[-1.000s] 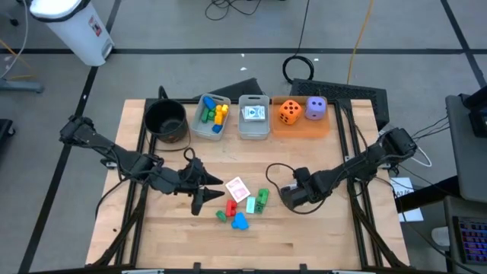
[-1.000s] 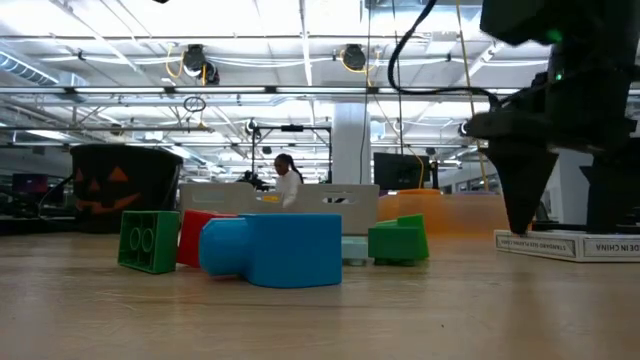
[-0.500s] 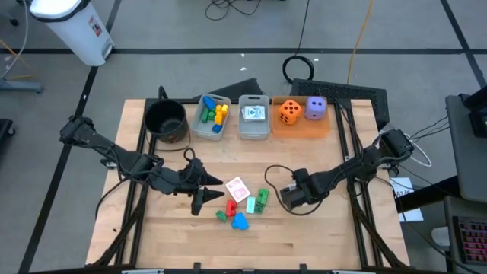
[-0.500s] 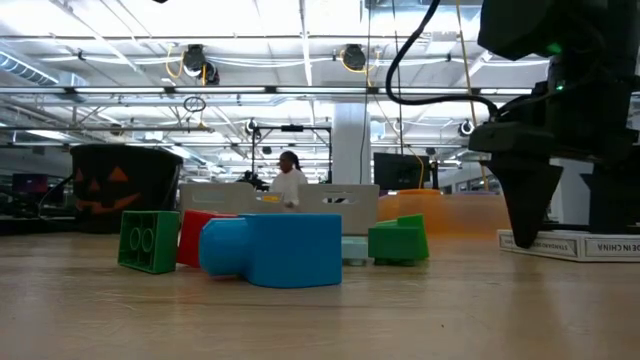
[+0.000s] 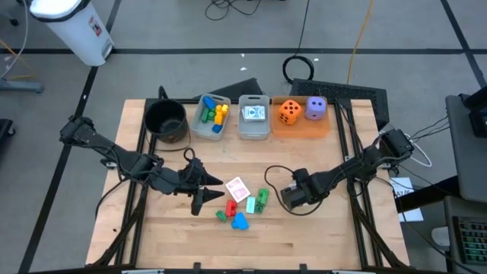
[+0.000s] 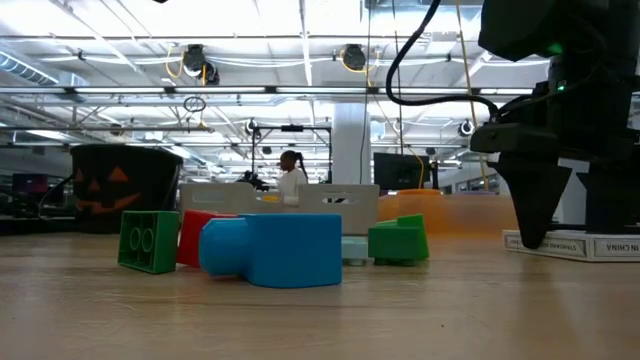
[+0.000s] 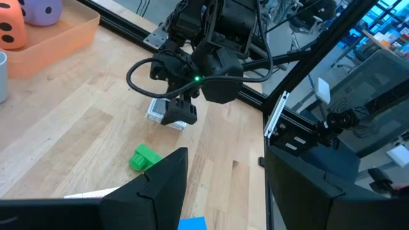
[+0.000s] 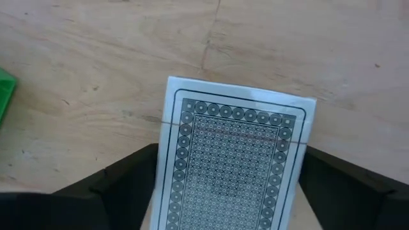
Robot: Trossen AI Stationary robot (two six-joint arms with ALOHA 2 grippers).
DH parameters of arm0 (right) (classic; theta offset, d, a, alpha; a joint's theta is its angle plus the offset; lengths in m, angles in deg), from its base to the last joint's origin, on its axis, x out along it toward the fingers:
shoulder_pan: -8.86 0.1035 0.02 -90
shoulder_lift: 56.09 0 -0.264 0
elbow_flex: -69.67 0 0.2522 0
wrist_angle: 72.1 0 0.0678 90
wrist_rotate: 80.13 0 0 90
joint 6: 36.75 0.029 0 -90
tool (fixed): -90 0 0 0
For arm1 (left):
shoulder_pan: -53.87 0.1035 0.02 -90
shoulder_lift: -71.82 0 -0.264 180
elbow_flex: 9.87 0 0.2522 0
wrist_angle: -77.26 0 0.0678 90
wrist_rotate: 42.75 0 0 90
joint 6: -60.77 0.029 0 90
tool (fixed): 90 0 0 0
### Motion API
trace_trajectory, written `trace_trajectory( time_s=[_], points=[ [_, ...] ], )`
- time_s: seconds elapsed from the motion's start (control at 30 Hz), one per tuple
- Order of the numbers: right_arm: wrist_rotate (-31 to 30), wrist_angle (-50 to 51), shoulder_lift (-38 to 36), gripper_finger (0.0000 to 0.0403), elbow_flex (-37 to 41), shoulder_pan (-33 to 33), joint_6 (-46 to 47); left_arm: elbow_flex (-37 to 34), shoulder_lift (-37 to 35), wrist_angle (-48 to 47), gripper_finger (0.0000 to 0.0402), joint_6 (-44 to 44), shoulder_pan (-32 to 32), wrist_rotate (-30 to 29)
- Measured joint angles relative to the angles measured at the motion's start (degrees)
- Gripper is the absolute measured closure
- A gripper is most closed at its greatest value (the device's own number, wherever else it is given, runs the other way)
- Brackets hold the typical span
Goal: Pick & Place Toys
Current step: Put the black deck of cards into the right gray bin
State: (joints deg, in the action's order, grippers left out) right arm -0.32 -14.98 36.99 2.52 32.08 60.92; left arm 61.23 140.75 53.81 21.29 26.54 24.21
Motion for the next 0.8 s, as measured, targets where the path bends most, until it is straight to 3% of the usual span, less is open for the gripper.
trace_trajectory(
  time_s=[0.17,0.53,0.8],
  points=[
    [0.0,0.0,0.0,0.0105,0.0,0.0,-0.1,0.0,0.0,0.0,0.0186,0.0,0.0,0.0],
    [1.4,-0.3,-1.4,0.0094,0.0,0.0,-2.4,0.0,0.0,-0.7,0.0186,0.3,0.0,0.0],
    [-8.2,-4.9,-8.9,0.0099,0.0,-0.6,-3.1,0.0,0.0,-0.8,0.0186,0.6,0.0,0.0]
  ],
)
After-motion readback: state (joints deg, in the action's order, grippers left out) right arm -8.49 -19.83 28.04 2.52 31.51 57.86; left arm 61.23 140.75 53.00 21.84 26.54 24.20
